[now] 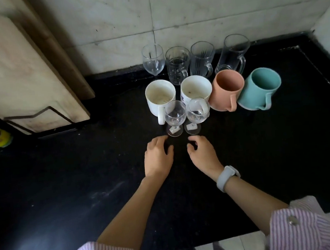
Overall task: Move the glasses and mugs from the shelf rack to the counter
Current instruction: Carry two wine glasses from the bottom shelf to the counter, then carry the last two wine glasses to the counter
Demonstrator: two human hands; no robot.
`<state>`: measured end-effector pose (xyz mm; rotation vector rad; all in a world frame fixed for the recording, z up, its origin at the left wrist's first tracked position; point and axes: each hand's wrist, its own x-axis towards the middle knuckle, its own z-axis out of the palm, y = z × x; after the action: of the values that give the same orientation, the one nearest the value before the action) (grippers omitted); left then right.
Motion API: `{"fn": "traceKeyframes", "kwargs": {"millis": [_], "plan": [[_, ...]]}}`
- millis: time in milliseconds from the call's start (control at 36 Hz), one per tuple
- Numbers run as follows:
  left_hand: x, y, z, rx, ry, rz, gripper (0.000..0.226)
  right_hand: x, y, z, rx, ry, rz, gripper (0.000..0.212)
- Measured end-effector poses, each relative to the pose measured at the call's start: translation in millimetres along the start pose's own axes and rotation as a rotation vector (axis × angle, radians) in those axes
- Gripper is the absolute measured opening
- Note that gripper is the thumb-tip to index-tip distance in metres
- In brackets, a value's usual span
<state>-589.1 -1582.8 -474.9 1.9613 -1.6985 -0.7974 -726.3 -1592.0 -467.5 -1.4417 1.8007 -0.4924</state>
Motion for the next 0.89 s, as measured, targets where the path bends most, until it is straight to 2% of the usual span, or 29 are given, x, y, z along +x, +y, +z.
{"fn": "traceKeyframes", "kwargs": {"millis": [111, 222, 417, 639, 889], "plan": [[-17.2, -17.1, -42.0, 0.274, 0.012, 0.025, 0.04, -15.2, -29.8, 4.3, -0.24, -0.124, -0.267, 0.038], [-39.5, -36.6, -106.1, 0.434, 0.12, -0.006, 0.039, -28.6, -83.9, 13.5, -0.419, -0.206, -0.505, 0.042], [-132.1, -76.3, -239.4, 0.562, 0.386, -0.215, 0.039, -94.7, -201.1, 60.5, -0.473, -0.34, -0.856, 0.043], [-365.0, -122.2, -339.5, 0.556, 0.725, -0.546, 0.038, -292.2, -291.3, 131.7, -0.404, -0.523, -1.266, 0.041], [-709.2, -126.1, -339.5, 0.616, 1.016, -0.957, 0.031, -600.9, -285.1, 202.8, -0.36, -0.81, -1.676, 0.036]]}}
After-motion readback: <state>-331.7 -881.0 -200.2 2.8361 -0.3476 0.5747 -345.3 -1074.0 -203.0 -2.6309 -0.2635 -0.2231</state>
